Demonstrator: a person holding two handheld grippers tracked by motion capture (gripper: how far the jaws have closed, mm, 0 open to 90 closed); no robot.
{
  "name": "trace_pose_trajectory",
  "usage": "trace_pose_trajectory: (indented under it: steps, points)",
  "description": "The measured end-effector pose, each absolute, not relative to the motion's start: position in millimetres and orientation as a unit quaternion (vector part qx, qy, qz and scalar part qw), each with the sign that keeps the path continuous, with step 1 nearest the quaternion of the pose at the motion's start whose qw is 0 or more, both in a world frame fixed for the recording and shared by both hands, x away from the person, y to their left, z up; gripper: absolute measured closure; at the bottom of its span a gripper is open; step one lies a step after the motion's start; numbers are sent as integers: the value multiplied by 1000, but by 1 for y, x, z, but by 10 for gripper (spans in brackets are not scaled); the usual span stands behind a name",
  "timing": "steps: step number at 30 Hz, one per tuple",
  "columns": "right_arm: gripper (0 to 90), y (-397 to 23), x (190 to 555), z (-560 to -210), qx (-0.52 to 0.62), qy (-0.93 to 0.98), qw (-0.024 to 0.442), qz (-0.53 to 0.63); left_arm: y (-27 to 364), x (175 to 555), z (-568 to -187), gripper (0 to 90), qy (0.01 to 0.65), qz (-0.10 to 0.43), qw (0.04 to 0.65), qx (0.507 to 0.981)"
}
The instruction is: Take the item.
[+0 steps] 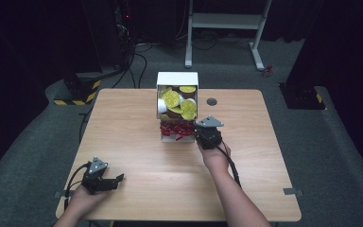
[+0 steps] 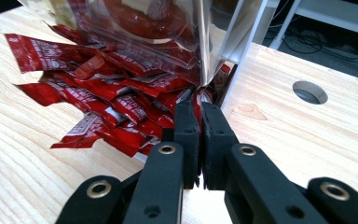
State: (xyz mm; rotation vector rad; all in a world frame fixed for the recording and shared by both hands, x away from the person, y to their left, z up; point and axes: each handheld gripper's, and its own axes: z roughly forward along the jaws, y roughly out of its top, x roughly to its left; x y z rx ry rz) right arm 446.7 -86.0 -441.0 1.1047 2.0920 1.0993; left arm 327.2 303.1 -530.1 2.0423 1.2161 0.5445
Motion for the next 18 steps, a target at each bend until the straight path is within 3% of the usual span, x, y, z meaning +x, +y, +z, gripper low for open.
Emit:
trace_pose_trajectory:
  steps: [18]
  points:
    - [868,-95,431,-439,406,760,254,439,303,325,-530,167,473,212,344,783]
